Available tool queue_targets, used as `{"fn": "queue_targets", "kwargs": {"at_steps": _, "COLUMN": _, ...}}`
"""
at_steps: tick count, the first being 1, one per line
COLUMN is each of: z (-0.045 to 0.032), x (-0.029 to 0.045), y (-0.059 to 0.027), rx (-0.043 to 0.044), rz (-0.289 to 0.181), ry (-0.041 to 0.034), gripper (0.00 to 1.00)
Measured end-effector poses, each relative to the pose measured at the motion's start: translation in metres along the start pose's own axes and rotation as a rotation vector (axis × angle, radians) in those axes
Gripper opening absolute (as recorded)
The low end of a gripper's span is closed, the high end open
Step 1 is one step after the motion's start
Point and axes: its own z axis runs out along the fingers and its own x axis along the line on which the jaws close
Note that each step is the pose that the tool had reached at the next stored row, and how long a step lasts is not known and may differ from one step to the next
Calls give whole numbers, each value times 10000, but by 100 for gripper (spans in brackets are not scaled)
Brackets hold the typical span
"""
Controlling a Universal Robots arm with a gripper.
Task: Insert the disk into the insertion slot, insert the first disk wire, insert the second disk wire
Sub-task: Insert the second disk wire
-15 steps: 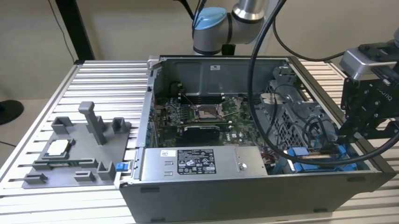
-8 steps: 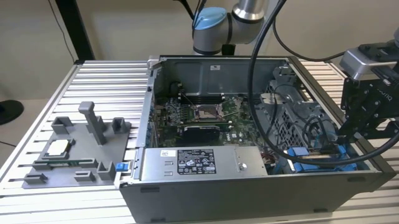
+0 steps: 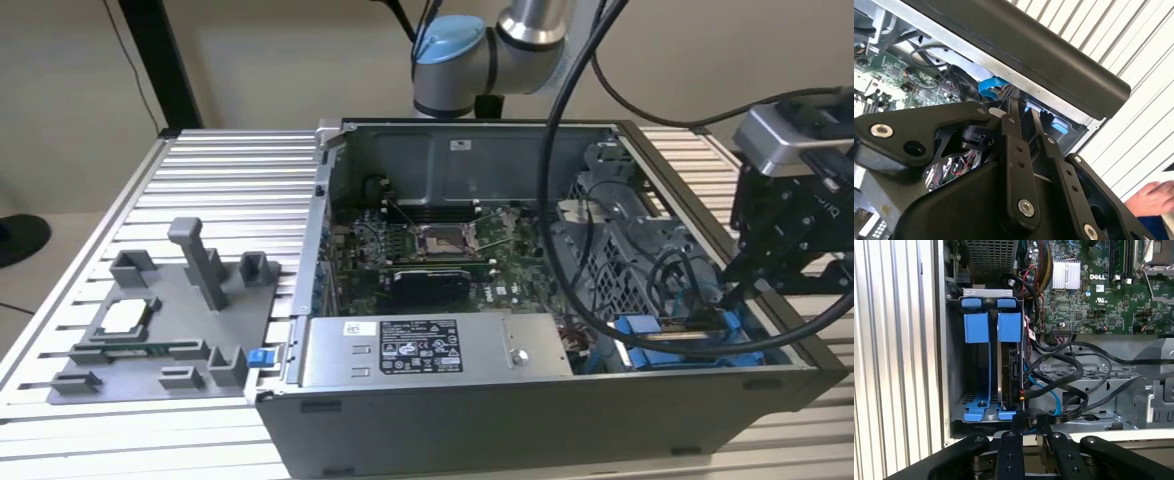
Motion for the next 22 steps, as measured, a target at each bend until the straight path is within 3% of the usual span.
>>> {"fn": "queue_targets", "kwargs": {"at_steps": 4, "z": 9, "x": 41, "y": -43, "rx": -76, "rz": 11, "ry": -324, "gripper": 100}}
{"fn": "queue_targets", "kwargs": {"at_steps": 10, "z": 13, "x": 114, "y": -120, "rx": -237, "rz": 31, "ry": -561, "gripper": 100}}
{"fn": "queue_targets", "kwargs": {"at_steps": 22, "z": 13, "x": 117, "y": -127, "rx": -251, "rz": 33, "ry": -579, "gripper": 100}}
